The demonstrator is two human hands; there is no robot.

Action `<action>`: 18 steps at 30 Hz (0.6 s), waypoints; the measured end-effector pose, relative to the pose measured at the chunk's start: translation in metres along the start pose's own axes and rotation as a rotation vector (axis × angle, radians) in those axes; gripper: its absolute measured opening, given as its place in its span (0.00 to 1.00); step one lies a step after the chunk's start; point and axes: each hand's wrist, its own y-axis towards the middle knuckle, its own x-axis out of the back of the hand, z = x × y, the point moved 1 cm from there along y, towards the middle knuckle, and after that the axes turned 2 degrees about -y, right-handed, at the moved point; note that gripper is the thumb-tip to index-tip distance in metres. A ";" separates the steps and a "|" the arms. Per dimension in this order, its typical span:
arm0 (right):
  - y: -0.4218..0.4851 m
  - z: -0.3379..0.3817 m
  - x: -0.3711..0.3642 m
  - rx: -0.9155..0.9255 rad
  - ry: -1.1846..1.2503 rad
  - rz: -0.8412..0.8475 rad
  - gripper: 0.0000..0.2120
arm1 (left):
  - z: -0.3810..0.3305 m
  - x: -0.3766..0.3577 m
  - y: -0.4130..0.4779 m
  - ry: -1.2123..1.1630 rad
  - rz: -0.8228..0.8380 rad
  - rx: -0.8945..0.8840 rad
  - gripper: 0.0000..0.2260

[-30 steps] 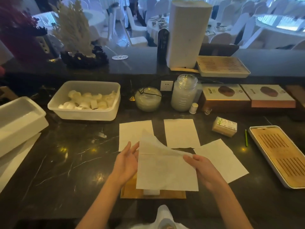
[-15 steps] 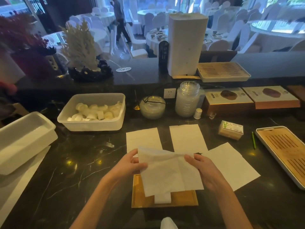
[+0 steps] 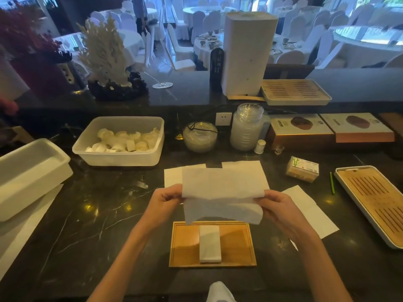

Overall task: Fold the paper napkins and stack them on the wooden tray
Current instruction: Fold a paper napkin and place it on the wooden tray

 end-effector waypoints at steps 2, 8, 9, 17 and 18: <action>0.001 0.004 0.001 0.043 -0.015 -0.008 0.17 | -0.002 -0.001 0.001 0.002 0.005 -0.034 0.18; 0.009 0.009 0.001 0.149 -0.058 -0.049 0.17 | -0.009 -0.002 0.010 0.003 -0.049 -0.057 0.24; 0.011 0.010 0.001 0.153 -0.067 -0.040 0.17 | -0.010 -0.001 0.012 0.007 -0.056 -0.055 0.24; 0.018 0.027 0.001 0.168 0.029 0.026 0.12 | -0.026 0.006 0.018 0.089 -0.017 -0.083 0.21; 0.019 0.030 0.002 0.166 0.041 0.046 0.12 | -0.028 0.007 0.017 0.105 -0.008 -0.089 0.21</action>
